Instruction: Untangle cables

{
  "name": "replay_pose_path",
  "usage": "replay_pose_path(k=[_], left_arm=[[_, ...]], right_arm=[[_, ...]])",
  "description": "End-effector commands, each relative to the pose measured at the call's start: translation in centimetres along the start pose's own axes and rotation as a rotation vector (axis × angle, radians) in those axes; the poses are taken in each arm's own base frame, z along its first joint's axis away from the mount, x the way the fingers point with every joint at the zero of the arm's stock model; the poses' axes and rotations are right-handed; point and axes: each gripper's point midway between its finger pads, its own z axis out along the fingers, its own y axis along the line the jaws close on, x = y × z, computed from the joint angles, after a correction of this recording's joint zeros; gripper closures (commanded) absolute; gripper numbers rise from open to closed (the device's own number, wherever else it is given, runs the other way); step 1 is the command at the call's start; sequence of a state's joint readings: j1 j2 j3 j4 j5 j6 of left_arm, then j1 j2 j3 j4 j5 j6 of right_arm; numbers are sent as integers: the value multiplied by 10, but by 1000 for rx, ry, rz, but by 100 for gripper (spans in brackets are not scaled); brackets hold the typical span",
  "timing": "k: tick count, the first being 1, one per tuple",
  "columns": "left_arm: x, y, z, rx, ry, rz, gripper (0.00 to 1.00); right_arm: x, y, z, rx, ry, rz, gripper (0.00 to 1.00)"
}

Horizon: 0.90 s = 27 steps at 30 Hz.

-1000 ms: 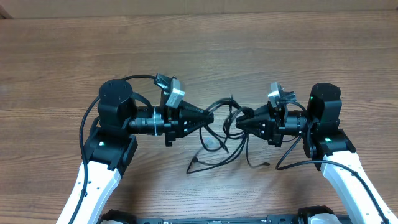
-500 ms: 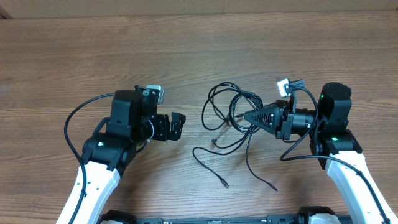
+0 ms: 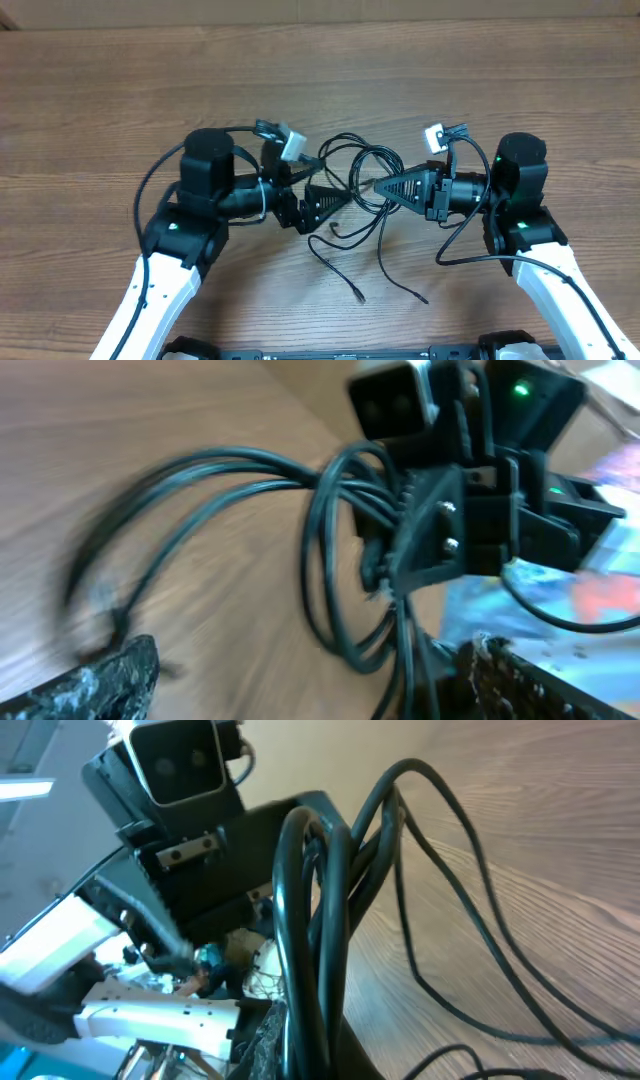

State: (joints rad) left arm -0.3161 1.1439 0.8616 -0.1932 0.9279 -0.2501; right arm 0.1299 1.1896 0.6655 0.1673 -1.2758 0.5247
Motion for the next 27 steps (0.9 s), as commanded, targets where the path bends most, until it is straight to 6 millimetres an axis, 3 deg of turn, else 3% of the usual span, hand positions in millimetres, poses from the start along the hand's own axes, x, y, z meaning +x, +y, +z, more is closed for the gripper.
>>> replay_pose_path(k=[1, 6, 9, 12, 17, 18, 19, 22, 25, 27], left_arm=[[6, -23, 12, 125, 43, -24, 0], [1, -19, 26, 147, 36, -50, 3], [-2, -14, 32, 157, 32, -92, 16], [0, -7, 36, 155, 39, -106, 61], [-6, -7, 38, 163, 18, -104, 96], [-7, -7, 38, 164, 16, -108, 96], [-7, -7, 38, 164, 15, -108, 96], [-9, -3, 37, 147, 5, -115, 96], [-8, 6, 38, 99, 0, -136, 96], [-3, 21, 39, 17, 4, -181, 96]], right_arm=[[-3, 8, 3, -18, 5, 19, 96], [1, 12, 3, -45, 27, 20, 96], [2, 13, 3, -49, 30, 20, 96], [3, 15, 3, -59, 38, 19, 96], [4, 16, 3, -68, 44, 17, 96], [4, 16, 3, -67, 44, 15, 93], [2, 12, 3, -46, 30, 22, 83], [1, -25, 2, 134, -39, 126, 73], [13, -65, -8, 345, -71, 234, 61], [16, -76, -12, 410, -77, 242, 56]])
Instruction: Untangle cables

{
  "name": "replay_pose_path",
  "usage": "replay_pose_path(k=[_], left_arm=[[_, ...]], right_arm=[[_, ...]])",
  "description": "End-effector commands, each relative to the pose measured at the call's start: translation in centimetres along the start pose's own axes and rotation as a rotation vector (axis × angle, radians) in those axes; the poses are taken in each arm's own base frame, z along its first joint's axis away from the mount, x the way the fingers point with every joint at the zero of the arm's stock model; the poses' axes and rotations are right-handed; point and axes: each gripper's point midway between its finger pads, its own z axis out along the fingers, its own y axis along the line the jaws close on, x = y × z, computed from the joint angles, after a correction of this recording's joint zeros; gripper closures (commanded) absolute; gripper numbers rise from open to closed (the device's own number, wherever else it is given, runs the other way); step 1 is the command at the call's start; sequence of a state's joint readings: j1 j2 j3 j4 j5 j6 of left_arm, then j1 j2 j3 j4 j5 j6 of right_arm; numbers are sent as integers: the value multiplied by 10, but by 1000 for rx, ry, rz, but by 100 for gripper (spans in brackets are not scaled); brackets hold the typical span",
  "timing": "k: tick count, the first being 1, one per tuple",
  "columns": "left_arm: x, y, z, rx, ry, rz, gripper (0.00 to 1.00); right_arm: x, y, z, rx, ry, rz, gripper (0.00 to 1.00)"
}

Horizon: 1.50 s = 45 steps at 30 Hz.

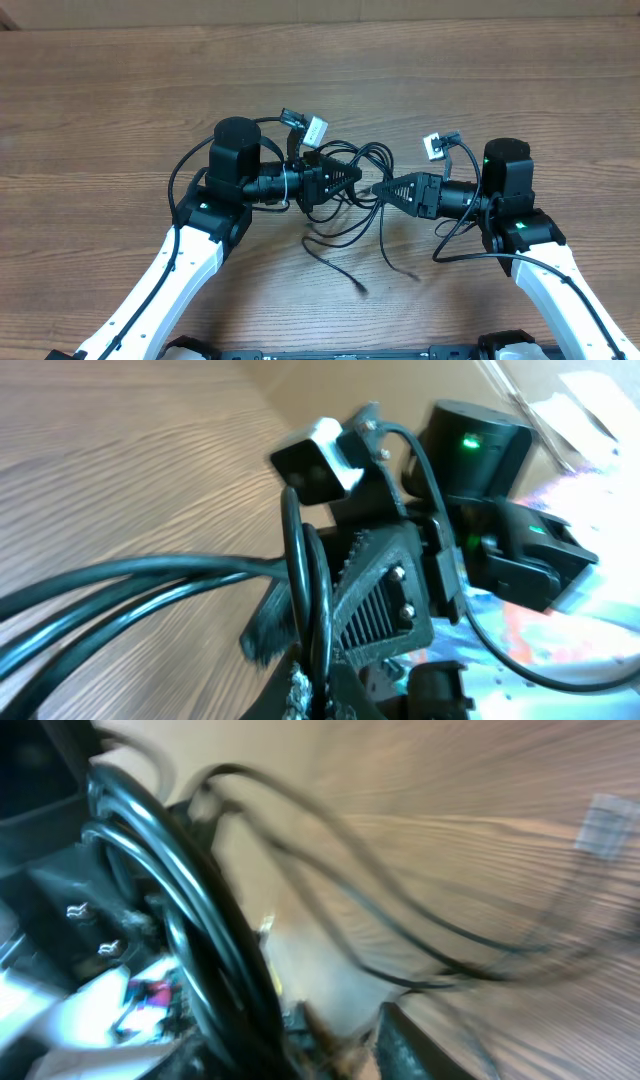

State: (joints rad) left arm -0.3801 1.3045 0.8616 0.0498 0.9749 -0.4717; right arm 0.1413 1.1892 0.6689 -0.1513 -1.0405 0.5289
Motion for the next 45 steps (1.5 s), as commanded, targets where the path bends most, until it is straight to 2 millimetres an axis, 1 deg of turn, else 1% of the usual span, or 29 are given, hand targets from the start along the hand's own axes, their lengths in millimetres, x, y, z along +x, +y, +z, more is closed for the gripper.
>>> replay_pose_path(k=[1, 3, 6, 9, 11, 13, 16, 17, 19, 20, 21, 23, 24, 25, 26, 27, 28, 29, 31, 33, 34, 35, 36, 38, 39, 42, 45], left_arm=[[4, 30, -3, -157, -16, -82, 96], [10, 41, -5, -218, -7, -120, 96], [17, 44, -5, -233, 16, -139, 96], [16, 44, -5, -231, 12, -144, 96], [16, 44, -5, -231, 8, -171, 96], [16, 44, -5, -232, -1, -261, 96], [16, 43, -5, -228, -2, -277, 96], [16, 43, -5, -228, -3, -287, 96], [16, 42, -4, -223, -4, -300, 96], [16, 39, -4, -208, -2, -310, 96], [17, 37, -3, -194, 3, -334, 96], [18, 32, -2, -169, 17, -343, 96], [19, 31, -2, -164, 20, -344, 96], [19, 31, -2, -164, 20, -344, 96], [19, 31, -2, -160, 22, -344, 96], [19, 29, -2, -153, 25, -344, 96], [20, 28, -2, -146, 29, -345, 96], [20, 26, -2, -136, 35, -345, 96], [21, 24, -1, -122, 43, -347, 96], [22, 21, -1, -107, 51, -347, 96], [23, 20, -1, -101, 54, -347, 96], [23, 20, -1, -101, 54, -347, 96], [23, 20, -1, -101, 54, -347, 96], [23, 20, -1, -102, 54, -347, 96], [22, 21, -1, -105, 52, -346, 96], [19, 28, -3, -140, 30, -346, 96], [15, 38, -6, -189, -2, -354, 96]], right_arm=[[-14, -24, -2, 152, -82, -71, 49], [-12, -26, -2, 165, -73, -125, 43], [-8, -29, -3, 178, -54, -179, 43], [-7, -8, -3, 91, -39, -352, 41], [-8, -6, -3, 90, -43, -399, 41], [-9, 0, -3, 61, -41, -479, 41], [-12, 4, -3, 49, -52, -517, 50], [-12, 4, -3, 47, -52, -518, 55], [-7, 9, 3, 32, -34, -534, 60], [-1, 13, 8, 16, -16, -583, 60], [0, 14, 11, 19, -13, -601, 61], [-1, 12, 14, 46, -16, -608, 67], [0, 12, 14, 45, -15, -608, 75], [-1, 12, 14, 44, -16, -608, 79], [-1, 12, 14, 45, -16, -608, 80], [-1, 11, 14, 53, -18, -606, 80], [-4, 5, 14, 89, -28, -601, 76], [-7, 1, 13, 120, -38, -598, 75], [-12, -6, 12, 166, -55, -595, 57], [-16, -12, 11, 205, -68, -592, 53], [-17, -13, 11, 215, -71, -590, 53], [-17, -13, 11, 214, -71, -590, 55], [-16, -13, 11, 215, -70, -589, 64], [-15, -14, 11, 216, -67, -585, 78], [-15, -15, 10, 217, -64, -581, 95], [-11, -16, 11, 216, -48, -565, 96], [3, -21, 11, 210, 3, -510, 96]])
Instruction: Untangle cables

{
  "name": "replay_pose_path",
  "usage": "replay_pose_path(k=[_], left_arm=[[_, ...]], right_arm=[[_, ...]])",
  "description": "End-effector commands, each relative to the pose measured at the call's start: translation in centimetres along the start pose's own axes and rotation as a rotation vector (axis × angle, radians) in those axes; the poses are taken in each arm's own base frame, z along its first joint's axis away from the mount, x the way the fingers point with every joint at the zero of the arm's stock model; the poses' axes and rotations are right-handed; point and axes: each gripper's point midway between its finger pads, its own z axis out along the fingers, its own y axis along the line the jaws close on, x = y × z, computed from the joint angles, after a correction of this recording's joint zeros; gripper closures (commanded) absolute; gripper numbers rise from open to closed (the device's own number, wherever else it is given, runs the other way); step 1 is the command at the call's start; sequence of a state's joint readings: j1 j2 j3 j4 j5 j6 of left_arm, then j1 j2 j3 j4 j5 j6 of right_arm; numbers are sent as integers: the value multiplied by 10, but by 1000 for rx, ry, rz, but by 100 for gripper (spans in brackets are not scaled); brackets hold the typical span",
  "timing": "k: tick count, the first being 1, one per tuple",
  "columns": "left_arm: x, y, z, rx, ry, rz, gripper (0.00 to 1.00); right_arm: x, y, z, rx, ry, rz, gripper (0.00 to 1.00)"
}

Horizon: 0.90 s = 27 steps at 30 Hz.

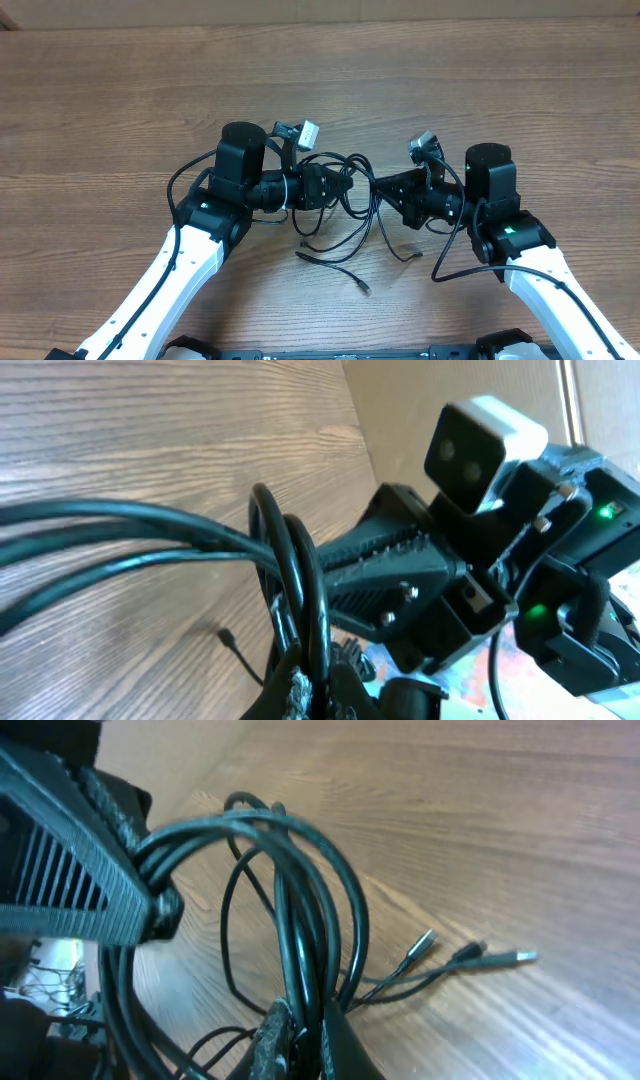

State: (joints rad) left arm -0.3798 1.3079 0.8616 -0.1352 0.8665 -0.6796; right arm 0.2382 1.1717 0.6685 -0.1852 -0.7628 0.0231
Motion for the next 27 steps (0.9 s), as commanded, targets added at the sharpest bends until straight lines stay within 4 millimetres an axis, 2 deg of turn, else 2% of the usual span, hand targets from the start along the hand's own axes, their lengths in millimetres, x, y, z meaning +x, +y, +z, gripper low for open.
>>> replay_pose_path(k=[1, 2, 5, 7, 9, 12, 15, 16, 17, 18, 19, 21, 23, 27], left_arm=[[-12, 6, -5, -31, -51, -9, 96], [-14, 7, -6, -34, -58, -28, 96], [-16, 7, -10, -14, -54, -64, 96], [-13, 3, -10, 9, -35, -62, 96], [-12, 2, -10, 11, -32, -63, 96], [-12, 2, -10, 13, -31, -63, 96], [-11, 2, -10, 14, -28, 6, 96], [-10, 1, -10, 18, -21, 81, 96], [-5, -2, -10, 39, -1, 204, 96], [-1, -2, -10, 43, 13, 274, 96], [2, 0, -10, 41, 24, 309, 96], [6, -1, -10, 57, 41, 356, 96], [11, -7, -10, 97, 58, 385, 96], [12, -9, -10, 100, 61, 382, 96]], right_arm=[[10, 1, -3, 8, 42, 36, 96], [15, -3, -3, 32, 58, 53, 96], [29, -51, -14, 307, 77, 216, 96], [39, -81, -29, 500, 65, 354, 96], [49, -100, -43, 636, 54, 461, 96], [60, -112, -56, 728, 49, 559, 96], [57, -104, -50, 665, 55, 553, 96], [50, -93, -40, 572, 62, 492, 96], [37, -72, -28, 416, 65, 375, 85], [26, -48, -18, 251, 61, 260, 55], [20, -34, -15, 162, 54, 206, 47], [13, -13, -12, 39, 39, 131, 37], [10, 1, -12, -43, 35, 61, 31], [11, 19, -14, -150, 34, -16, 30]])
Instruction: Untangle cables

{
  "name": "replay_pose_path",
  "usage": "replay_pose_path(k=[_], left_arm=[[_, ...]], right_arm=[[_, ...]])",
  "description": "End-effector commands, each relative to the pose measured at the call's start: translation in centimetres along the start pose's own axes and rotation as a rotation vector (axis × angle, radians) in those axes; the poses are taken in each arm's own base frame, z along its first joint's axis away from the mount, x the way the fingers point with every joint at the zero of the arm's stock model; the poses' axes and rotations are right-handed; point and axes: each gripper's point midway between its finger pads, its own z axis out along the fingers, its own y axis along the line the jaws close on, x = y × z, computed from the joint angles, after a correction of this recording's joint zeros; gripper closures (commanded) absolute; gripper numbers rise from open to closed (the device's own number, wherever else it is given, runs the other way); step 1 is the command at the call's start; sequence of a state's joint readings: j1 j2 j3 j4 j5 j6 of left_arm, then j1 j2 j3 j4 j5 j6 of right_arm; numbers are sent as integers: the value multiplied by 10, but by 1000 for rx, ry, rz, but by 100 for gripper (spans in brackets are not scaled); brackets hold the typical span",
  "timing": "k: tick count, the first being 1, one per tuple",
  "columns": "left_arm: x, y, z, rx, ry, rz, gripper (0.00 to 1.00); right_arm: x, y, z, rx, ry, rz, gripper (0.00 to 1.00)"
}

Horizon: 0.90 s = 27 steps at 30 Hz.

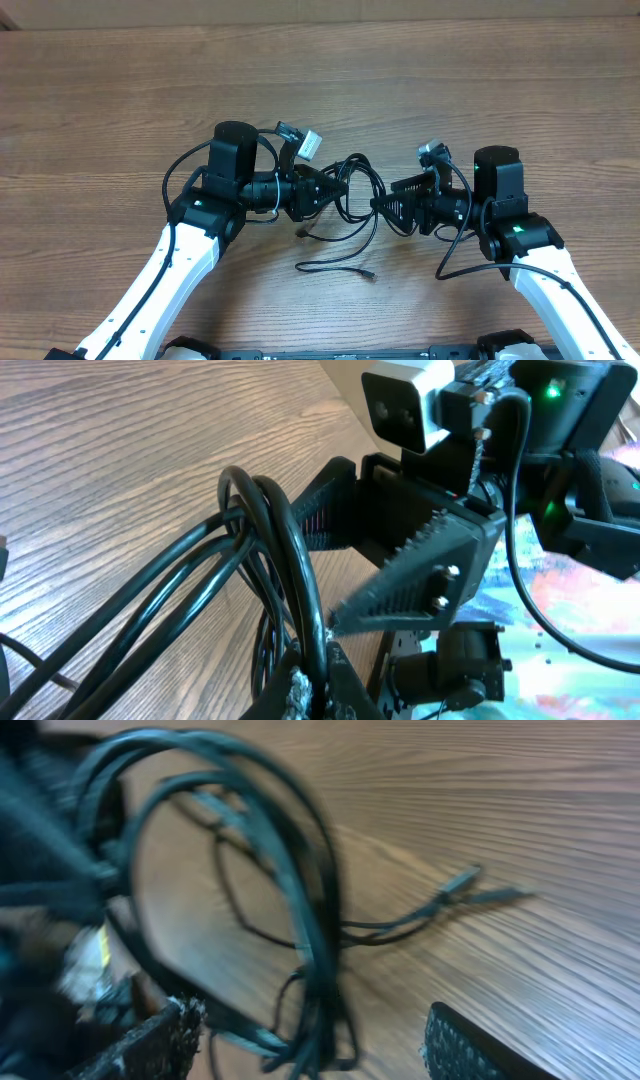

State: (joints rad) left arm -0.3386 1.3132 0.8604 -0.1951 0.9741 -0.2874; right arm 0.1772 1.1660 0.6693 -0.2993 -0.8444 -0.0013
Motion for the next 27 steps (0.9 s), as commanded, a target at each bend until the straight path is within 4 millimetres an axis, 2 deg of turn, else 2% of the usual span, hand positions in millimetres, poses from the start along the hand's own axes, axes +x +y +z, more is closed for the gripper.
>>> replay_pose_path(k=[1, 2, 3, 4, 6, 8, 9, 13, 17, 19, 21, 22, 23, 24, 27], left_arm=[[0, -14, 1, 56, 11, 55, 96], [3, -20, 3, 82, 23, 61, 96], [4, -23, 4, 94, 27, 66, 96], [3, -24, 4, 96, 27, 59, 96], [3, -25, 4, 102, 26, 51, 96], [4, -42, 2, 196, 39, 79, 96], [4, -44, 1, 213, 43, 80, 96], [3, -38, 2, 179, 36, 73, 96], [-1, -17, 4, 61, 8, 12, 96], [-3, 15, 1, -109, -27, -135, 96], [3, 50, -9, -290, -59, -315, 96], [8, 59, -14, -338, -63, -369, 96], [10, 63, -16, -356, -62, -393, 96], [14, 67, -20, -372, -57, -419, 96], [17, 70, -23, -379, -51, -441, 96]], right_arm=[[-2, 21, -2, -111, -6, -100, 31], [-3, 20, -1, -100, -6, -99, 39], [-3, 18, -1, -90, -6, -99, 54], [-3, 18, -1, -88, -6, -98, 59], [-3, 17, -1, -86, -6, -98, 61], [-3, 14, -1, -69, -6, -93, 62], [-2, 14, -1, -69, -5, -92, 66], [-2, 13, -1, -64, -2, -88, 96], [0, 11, -1, -49, 4, -77, 96], [0, 11, -1, -49, 4, -76, 96], [1, 7, -1, -26, 8, -70, 96], [2, 4, -1, -10, 10, -59, 96], [1, 0, -1, 13, 9, -38, 96], [0, -13, -1, 92, 1, 34, 96], [-1, -26, -3, 162, -13, 110, 96]])
